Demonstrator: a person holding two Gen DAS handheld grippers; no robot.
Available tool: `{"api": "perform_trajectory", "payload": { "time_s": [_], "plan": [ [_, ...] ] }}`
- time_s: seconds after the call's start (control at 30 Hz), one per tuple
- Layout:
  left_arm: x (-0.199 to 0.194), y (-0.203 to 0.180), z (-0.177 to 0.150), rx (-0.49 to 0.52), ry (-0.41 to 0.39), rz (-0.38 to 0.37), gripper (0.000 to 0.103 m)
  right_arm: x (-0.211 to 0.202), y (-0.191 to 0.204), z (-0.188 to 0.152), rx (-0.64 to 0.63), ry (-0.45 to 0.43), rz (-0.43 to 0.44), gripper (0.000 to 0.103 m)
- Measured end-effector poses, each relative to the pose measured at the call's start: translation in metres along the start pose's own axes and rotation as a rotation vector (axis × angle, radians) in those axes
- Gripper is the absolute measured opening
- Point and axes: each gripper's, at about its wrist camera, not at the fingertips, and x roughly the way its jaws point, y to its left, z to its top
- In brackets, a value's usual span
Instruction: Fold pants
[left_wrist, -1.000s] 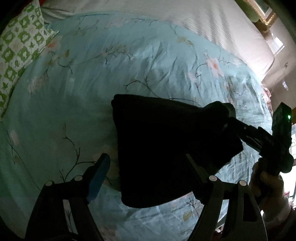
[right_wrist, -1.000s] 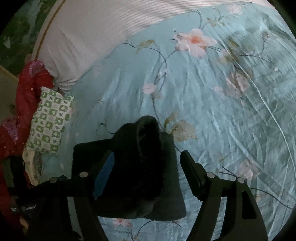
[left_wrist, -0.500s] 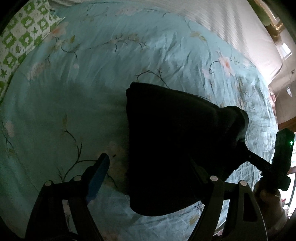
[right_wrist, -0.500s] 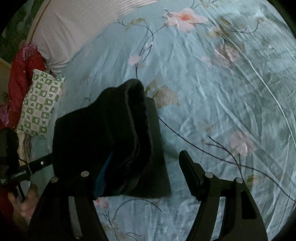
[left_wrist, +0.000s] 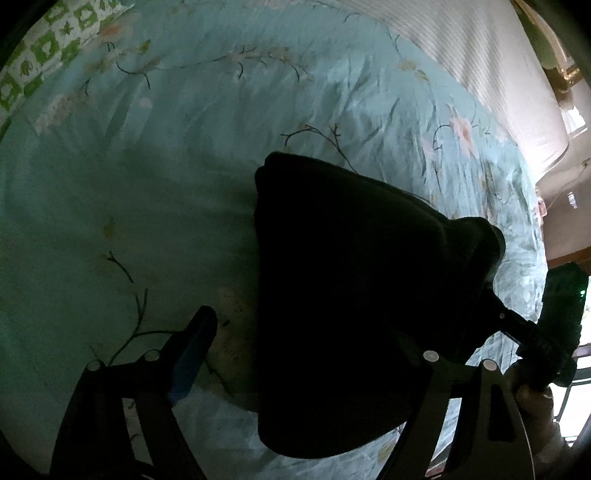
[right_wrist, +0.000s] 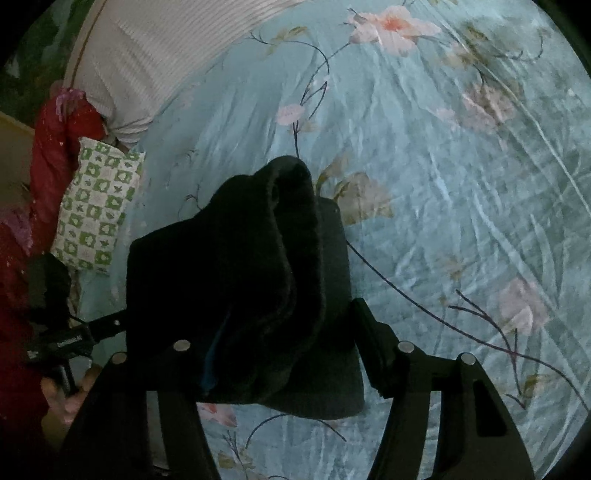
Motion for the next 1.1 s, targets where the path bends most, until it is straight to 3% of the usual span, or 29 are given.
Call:
{"api": "perform_trajectory", "payload": {
  "time_s": [0.17,0.23,0.43,0.83,1.1],
  "plan": [
    [0.01,-0.003,0.001,-0.01,0.025,-0.052,0.059,0.003,-0.007,0.0,0.026,0.007,0.046,0.063],
    [0.011,-0.007,0.001,-0.006,0.021,-0.045,0.056,0.004,-0.007,0.0,0.029,0.008,0.056,0.062],
    [0.004,-0.019,-0.002,0.046,-0.004,-0.042,0.034,-0.004,0.002,-0.002,0.002,-0.008,0.085,0.046],
    [-0.03,-0.021,-0.001,0.065,-0.066,-0.054,0.028,-0.028,0.028,0.001,-0.053,-0.058,0.108,0.041],
    [-0.065,-0.021,0.02,0.071,-0.154,-0.034,0.028,-0.028,0.055,0.022,-0.094,-0.092,0.127,0.041]
  ]
}}
